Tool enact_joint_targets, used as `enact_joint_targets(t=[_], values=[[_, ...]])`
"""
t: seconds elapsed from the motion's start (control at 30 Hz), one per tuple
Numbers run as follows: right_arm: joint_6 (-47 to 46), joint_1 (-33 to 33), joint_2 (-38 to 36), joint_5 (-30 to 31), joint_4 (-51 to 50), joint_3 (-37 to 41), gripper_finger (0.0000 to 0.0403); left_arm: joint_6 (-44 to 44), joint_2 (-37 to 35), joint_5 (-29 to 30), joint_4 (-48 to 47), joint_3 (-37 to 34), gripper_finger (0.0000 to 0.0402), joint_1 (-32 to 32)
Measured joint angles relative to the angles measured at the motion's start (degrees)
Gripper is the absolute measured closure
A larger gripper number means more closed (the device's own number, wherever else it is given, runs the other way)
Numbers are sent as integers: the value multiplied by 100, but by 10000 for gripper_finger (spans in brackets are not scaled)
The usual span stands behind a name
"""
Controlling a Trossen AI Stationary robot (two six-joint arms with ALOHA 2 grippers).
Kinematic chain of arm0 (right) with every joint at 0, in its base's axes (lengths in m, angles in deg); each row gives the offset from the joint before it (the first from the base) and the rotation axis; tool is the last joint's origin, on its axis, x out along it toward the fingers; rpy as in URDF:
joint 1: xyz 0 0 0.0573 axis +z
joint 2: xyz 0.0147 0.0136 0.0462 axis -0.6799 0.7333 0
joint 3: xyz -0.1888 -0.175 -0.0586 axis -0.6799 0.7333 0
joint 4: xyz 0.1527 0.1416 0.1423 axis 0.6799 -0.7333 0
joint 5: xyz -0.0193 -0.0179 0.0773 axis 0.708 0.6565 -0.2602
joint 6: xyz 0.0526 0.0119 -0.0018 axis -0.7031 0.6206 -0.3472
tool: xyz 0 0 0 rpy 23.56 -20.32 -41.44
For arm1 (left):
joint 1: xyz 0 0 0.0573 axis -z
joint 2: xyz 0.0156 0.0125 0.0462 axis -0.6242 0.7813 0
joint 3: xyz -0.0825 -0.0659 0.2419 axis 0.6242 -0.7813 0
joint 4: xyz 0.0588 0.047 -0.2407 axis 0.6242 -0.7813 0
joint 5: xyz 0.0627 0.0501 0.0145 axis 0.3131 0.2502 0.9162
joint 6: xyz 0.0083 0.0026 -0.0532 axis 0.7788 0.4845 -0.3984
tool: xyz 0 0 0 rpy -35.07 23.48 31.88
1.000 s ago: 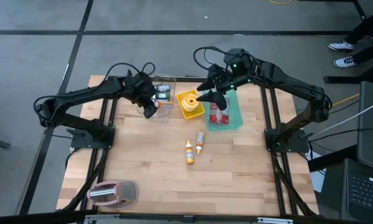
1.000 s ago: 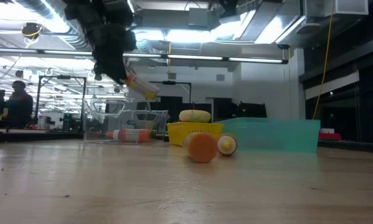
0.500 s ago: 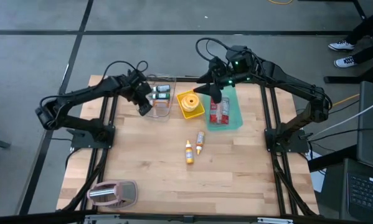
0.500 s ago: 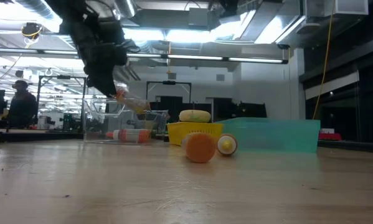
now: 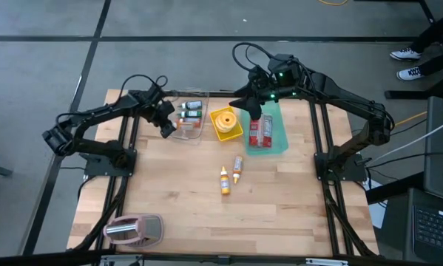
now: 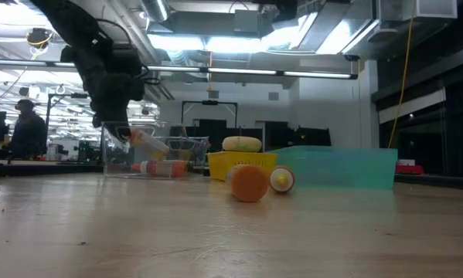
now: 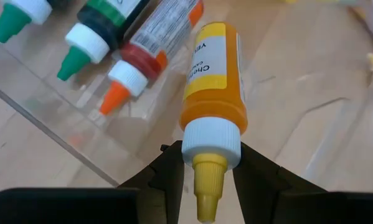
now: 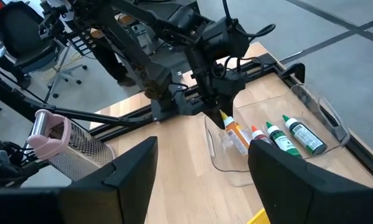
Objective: Pick & Place Food Item
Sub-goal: Put the right yellow food coloring bottle into the transparent bin
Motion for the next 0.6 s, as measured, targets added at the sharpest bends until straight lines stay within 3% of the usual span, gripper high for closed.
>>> enact_joint_targets(t=[0.6], values=[[59,1,0,-46,0,0,156,-19,356,-195,690,-196,292,31]])
